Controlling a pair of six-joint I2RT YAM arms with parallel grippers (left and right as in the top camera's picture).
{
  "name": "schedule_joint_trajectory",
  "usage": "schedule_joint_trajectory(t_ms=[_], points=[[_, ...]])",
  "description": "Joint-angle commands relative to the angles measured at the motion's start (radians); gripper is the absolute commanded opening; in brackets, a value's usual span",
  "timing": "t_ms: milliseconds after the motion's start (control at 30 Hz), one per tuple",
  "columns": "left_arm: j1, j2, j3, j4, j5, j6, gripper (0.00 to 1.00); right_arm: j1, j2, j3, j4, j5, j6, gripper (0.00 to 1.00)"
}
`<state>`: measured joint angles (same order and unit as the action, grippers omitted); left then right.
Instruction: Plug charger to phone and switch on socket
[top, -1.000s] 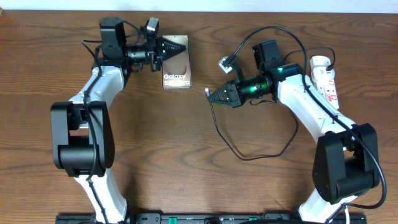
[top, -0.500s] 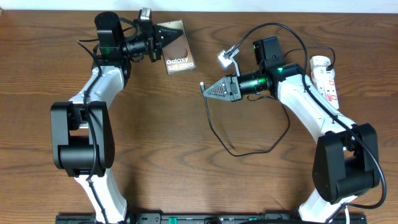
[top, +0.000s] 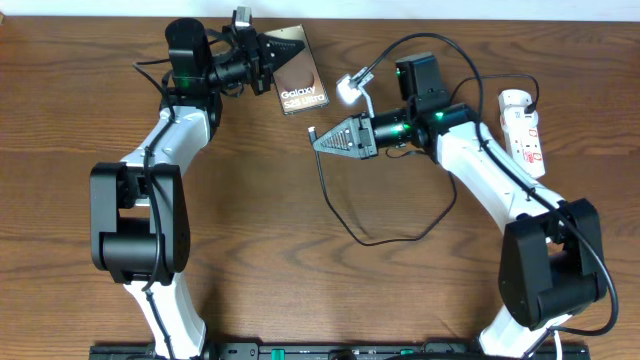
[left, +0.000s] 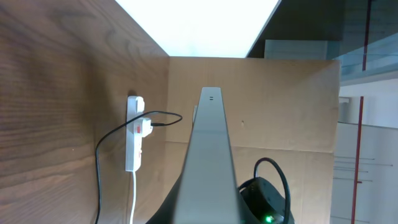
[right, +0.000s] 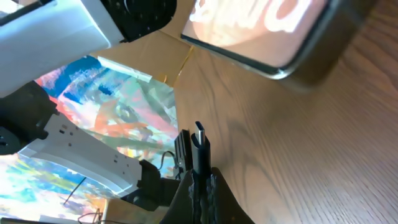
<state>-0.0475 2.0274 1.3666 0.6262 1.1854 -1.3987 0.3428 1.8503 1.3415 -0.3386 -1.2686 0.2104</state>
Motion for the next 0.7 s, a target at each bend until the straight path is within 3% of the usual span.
schedule_joint_trajectory(t_ms=[0,667], points=[[0.005,-0.016,0.012,0.013,0.01,0.011,0.06,0.0,0.0,0.008,0.026,-0.048,0.047,0.01],[-0.005,-0.016,0.012,0.012,0.082,0.022,0.07,0.0,0.0,0.008,0.06,-0.039,0.066,0.01]])
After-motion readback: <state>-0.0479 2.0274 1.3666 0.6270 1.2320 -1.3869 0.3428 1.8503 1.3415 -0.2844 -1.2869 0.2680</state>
